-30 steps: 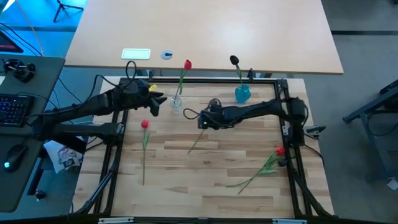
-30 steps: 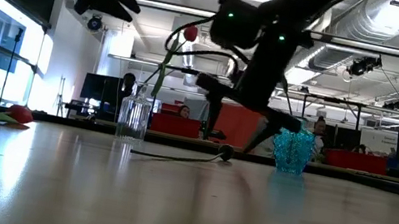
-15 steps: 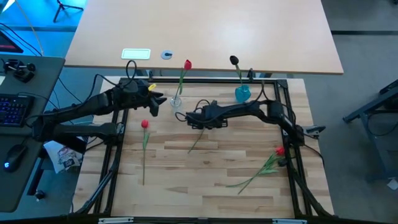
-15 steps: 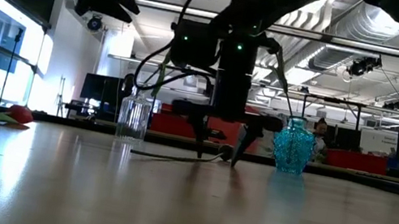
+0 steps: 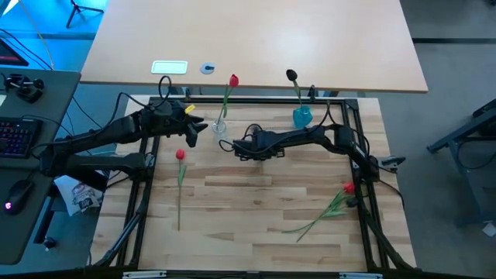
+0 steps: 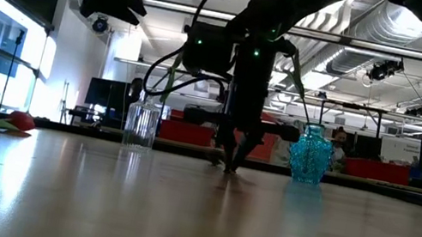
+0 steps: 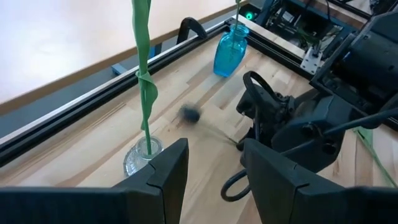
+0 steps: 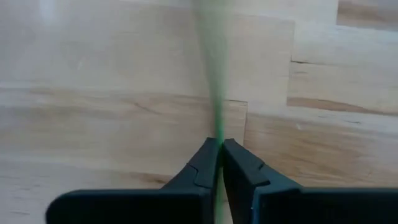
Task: Sort flowers into vase by color
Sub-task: Put the top black flower into the blue vase
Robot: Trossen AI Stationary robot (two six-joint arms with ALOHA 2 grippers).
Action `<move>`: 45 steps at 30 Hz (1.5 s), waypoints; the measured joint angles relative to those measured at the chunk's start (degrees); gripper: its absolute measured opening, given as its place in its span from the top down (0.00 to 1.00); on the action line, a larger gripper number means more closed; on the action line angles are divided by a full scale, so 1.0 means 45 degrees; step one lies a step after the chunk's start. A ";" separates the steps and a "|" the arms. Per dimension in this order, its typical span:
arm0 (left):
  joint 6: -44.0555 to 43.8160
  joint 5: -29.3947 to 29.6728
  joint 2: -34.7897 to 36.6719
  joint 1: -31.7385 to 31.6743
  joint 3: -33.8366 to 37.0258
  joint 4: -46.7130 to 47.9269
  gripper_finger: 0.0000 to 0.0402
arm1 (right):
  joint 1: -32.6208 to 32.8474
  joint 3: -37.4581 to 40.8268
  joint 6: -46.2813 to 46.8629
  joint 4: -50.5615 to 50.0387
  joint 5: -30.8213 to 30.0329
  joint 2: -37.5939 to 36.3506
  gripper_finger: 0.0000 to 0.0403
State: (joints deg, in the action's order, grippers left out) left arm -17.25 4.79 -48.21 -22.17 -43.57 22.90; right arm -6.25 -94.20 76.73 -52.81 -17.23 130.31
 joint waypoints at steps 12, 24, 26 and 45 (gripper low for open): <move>-0.0102 0.0174 0.0004 -0.0051 0.0000 -0.0010 0.64 | 0.0327 0.0302 -0.2881 -0.0741 -0.1290 -0.1533 1.00; -0.0466 0.0225 0.0005 -0.0868 -0.0005 -0.1007 0.64 | 0.2189 0.9848 -0.3344 0.8287 -0.0411 -0.9427 1.00; -0.0463 0.0223 0.0005 -0.0996 -0.0005 -0.1402 0.64 | 0.2718 1.1009 -0.3420 0.9688 -0.1232 -1.0898 1.00; -0.0801 0.0153 0.0005 -0.1093 -0.0005 -0.4810 0.64 | -0.2931 1.7317 -1.5357 2.4776 -0.1150 -1.7382 1.00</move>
State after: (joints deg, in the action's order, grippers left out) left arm -20.86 5.48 -48.18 -27.09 -43.59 1.25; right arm -19.44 -16.28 7.62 58.69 -22.40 52.09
